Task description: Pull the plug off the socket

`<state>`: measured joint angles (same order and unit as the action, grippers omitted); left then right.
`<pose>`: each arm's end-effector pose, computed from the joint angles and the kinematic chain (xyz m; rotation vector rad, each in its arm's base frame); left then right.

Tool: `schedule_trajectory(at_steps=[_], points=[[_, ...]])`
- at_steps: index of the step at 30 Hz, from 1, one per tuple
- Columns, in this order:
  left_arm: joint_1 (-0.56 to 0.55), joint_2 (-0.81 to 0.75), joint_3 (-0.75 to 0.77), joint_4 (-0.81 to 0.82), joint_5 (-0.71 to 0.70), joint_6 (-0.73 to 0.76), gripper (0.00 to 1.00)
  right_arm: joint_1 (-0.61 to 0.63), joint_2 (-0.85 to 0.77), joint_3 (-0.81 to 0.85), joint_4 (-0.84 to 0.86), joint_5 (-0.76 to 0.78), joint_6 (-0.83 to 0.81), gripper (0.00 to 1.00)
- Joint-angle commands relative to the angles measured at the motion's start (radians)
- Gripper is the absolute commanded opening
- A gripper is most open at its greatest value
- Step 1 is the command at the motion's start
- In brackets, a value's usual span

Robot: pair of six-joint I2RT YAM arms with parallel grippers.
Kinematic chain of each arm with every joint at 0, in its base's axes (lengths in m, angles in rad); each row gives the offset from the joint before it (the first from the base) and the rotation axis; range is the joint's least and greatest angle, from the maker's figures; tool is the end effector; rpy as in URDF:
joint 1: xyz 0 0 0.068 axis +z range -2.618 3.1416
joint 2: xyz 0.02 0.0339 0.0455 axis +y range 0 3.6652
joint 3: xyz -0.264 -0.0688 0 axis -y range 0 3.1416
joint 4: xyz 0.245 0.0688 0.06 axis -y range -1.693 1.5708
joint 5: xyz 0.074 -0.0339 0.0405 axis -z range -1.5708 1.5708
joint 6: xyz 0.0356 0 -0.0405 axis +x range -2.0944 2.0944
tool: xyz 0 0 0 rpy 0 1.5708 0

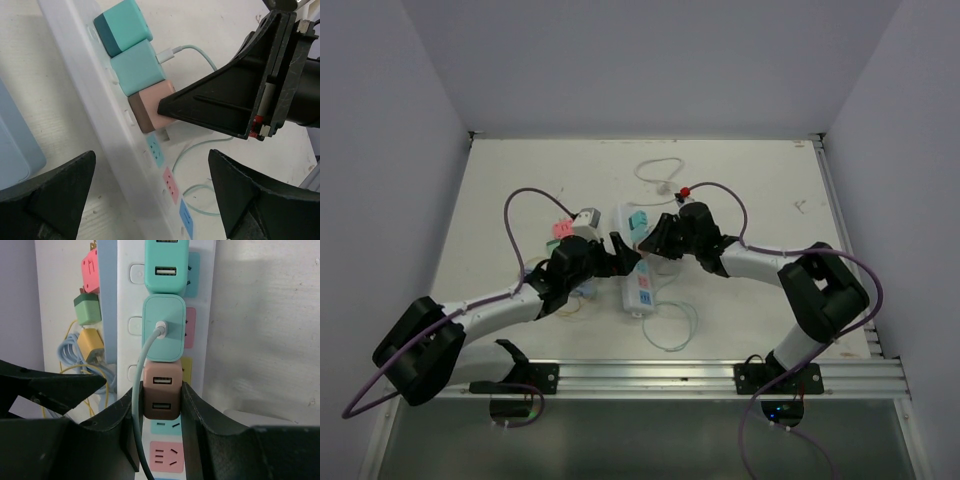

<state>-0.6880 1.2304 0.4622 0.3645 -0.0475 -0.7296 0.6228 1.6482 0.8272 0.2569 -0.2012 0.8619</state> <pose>0.1946 -0.1578 0.1922 -0.0759 2.0794 -0.8567 0.2747 0.2060 0.1801 0.1487 2.3191 1.0363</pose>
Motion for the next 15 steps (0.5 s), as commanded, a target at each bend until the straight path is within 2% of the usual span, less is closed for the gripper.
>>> schedule_trajectory(at_steps=[1,5,9,14,15], points=[[-0.002,0.02,0.072,-0.012,0.008,0.042,0.98,0.003,-0.08,0.015,0.082,-0.063,-0.046,0.0],[-0.001,0.049,0.098,-0.052,0.008,0.015,0.97,0.003,-0.099,0.023,0.062,-0.076,-0.09,0.0],[0.01,0.073,0.104,-0.071,0.017,-0.03,0.85,0.005,-0.103,0.024,0.056,-0.092,-0.115,0.0],[0.047,0.115,0.101,-0.081,0.044,-0.082,0.81,0.005,-0.096,0.018,0.061,-0.109,-0.121,0.0],[0.053,0.119,0.093,-0.073,0.087,-0.097,0.8,0.005,-0.096,0.016,0.061,-0.11,-0.126,0.0]])
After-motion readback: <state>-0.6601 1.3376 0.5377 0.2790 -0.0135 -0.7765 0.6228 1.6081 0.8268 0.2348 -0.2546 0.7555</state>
